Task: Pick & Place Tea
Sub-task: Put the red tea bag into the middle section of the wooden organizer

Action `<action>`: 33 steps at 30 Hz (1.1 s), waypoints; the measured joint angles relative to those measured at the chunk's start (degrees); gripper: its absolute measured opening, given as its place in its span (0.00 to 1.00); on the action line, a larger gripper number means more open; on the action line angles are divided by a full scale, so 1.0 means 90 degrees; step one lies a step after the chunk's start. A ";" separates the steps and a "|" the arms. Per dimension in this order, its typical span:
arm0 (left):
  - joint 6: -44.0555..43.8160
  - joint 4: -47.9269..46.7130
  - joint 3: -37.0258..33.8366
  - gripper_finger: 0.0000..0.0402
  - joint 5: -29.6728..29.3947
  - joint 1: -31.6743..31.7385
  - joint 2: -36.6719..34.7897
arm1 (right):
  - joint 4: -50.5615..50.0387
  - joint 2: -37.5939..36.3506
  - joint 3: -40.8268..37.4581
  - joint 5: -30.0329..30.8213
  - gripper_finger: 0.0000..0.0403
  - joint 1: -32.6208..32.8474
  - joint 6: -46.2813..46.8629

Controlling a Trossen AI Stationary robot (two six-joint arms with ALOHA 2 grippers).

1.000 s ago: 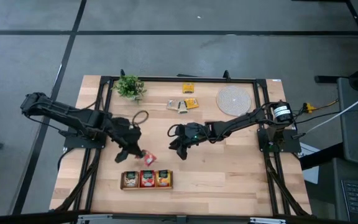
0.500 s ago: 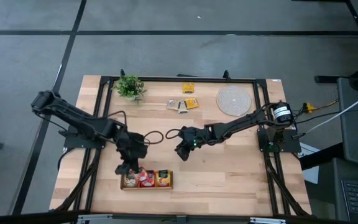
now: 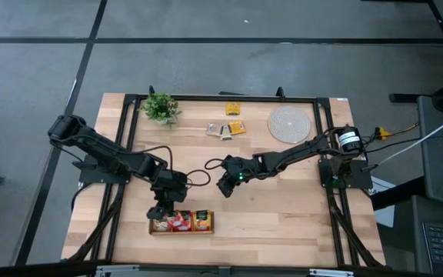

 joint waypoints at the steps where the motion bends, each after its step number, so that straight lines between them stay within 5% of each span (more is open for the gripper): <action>1: 0.0030 0.0059 0.0002 0.01 -0.0004 0.0028 0.0035 | -0.0008 0.0000 0.0000 -0.0001 0.25 0.0000 -0.0002; 17: 0.0873 -0.1015 0.1127 0.01 -0.0019 0.0146 0.0744 | -0.0481 -0.0002 0.0000 0.0351 0.25 0.0000 -0.0028; 33: 0.0873 -0.1054 0.1197 0.01 -0.0005 0.0148 0.1489 | -0.0740 -0.0002 0.0000 0.0672 0.25 -0.0002 -0.0054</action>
